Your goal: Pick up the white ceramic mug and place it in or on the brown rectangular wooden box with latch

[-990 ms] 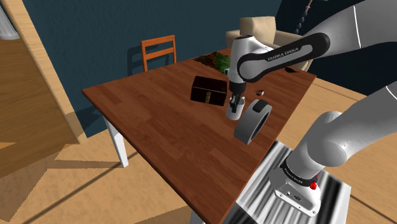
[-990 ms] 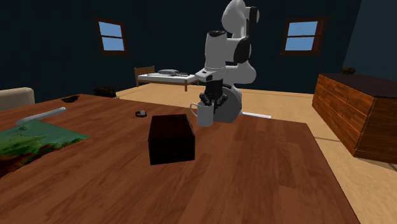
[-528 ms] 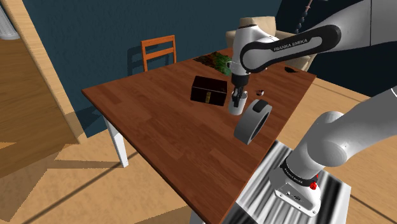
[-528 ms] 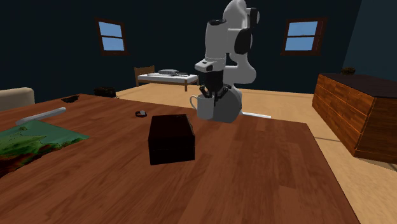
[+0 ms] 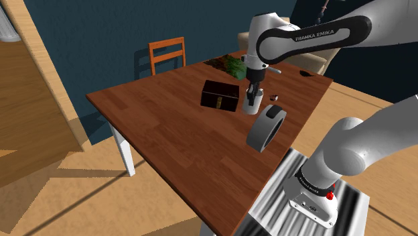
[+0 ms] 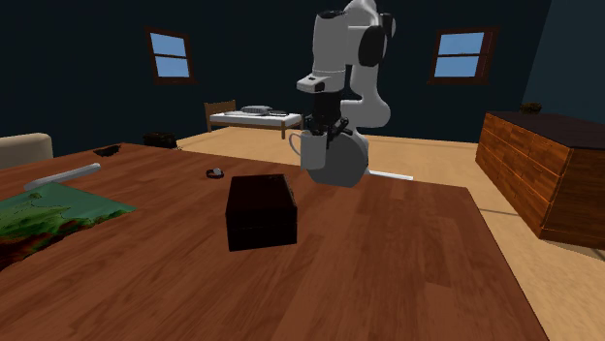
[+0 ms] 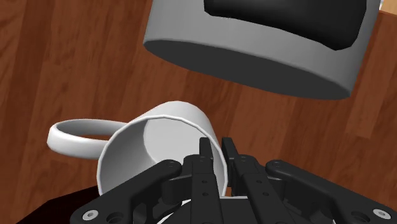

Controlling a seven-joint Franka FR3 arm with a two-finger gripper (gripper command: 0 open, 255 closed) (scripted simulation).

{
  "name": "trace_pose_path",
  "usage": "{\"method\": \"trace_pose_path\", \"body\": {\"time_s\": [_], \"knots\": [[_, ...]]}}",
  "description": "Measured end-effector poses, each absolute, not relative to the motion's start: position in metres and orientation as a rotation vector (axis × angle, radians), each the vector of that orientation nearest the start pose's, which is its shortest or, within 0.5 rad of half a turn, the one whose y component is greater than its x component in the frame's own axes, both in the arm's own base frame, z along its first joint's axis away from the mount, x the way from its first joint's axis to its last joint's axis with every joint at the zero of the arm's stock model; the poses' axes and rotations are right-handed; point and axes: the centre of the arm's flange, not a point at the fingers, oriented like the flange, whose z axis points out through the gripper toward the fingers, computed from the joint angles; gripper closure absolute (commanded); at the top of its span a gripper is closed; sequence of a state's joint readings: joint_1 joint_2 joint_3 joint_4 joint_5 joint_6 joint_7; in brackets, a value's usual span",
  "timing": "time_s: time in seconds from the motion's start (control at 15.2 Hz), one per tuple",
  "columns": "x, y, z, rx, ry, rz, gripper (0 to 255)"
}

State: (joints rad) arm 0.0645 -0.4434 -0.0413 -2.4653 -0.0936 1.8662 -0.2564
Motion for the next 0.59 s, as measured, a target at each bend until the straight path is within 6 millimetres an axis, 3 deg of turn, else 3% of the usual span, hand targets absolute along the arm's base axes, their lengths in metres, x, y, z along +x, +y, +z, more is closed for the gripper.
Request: {"method": "trace_pose_path", "body": {"time_s": [0.59], "knots": [[0.392, 0.001, 0.491, -3.142, -0.506, 0.259, 255]]}}
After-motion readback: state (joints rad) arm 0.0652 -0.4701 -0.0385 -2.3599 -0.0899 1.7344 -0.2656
